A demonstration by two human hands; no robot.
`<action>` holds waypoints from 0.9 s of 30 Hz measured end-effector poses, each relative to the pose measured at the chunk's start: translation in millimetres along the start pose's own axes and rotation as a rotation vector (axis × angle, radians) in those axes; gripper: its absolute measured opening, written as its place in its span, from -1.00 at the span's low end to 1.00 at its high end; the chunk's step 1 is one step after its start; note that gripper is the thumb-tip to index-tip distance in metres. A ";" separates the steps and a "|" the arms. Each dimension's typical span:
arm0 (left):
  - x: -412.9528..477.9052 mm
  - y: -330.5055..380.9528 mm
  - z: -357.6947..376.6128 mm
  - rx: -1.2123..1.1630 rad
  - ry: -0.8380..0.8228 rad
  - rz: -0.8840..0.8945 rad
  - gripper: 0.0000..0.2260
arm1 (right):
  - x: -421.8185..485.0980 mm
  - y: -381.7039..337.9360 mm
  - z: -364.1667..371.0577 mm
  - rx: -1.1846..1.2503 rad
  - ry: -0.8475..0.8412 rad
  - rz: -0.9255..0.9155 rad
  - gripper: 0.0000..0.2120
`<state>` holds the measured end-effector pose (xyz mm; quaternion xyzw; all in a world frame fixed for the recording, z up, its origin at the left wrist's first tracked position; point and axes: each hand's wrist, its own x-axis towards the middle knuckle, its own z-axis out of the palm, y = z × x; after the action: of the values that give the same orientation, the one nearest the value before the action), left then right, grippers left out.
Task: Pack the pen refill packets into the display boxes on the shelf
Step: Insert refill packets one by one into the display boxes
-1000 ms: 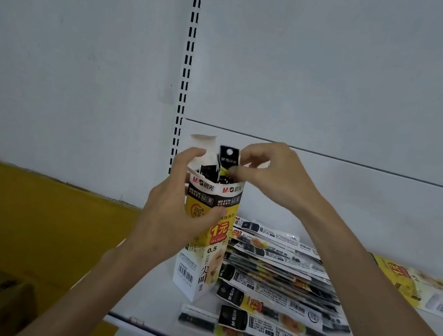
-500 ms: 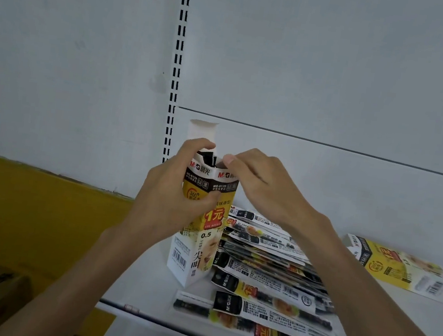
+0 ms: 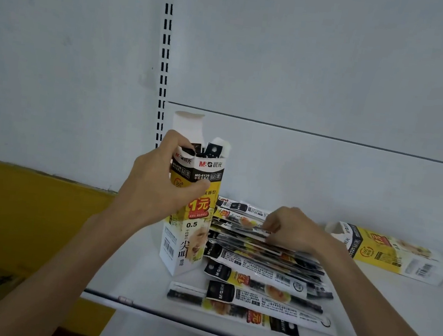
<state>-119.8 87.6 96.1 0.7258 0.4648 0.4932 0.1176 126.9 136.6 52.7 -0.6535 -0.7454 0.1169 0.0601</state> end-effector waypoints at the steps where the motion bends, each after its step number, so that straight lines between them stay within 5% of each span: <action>1: 0.2 0.2 -1.1 0.006 0.017 -0.002 -0.64 | 0.4 0.5 -1.2 0.020 0.022 -0.011 -0.76; 6: 2.6 0.3 -1.5 -0.014 0.084 -0.039 -0.68 | 3.4 -6.7 -4.5 0.149 0.133 -0.122 -0.79; 10: 3.3 0.4 -2.8 -0.027 0.061 -0.042 -0.68 | 9.4 -15.8 9.0 0.054 0.041 -0.195 -0.85; 16: 10.8 2.5 -14.7 0.093 -0.117 -0.022 -0.70 | 11.8 -24.0 1.3 0.064 0.026 -0.180 -0.73; 21: 7.7 -1.7 -7.7 0.116 -0.095 0.035 -0.70 | 8.2 -18.0 -2.3 -0.064 -0.058 -0.073 -0.71; 27: 7.1 -4.6 -5.7 0.111 -0.058 0.087 -0.73 | 5.3 -17.4 -13.9 0.101 0.133 -0.160 -0.84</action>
<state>-126.5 94.0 100.3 0.7647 0.4558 0.4503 0.0690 112.8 141.1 70.3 -0.5945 -0.7826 0.1055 0.1516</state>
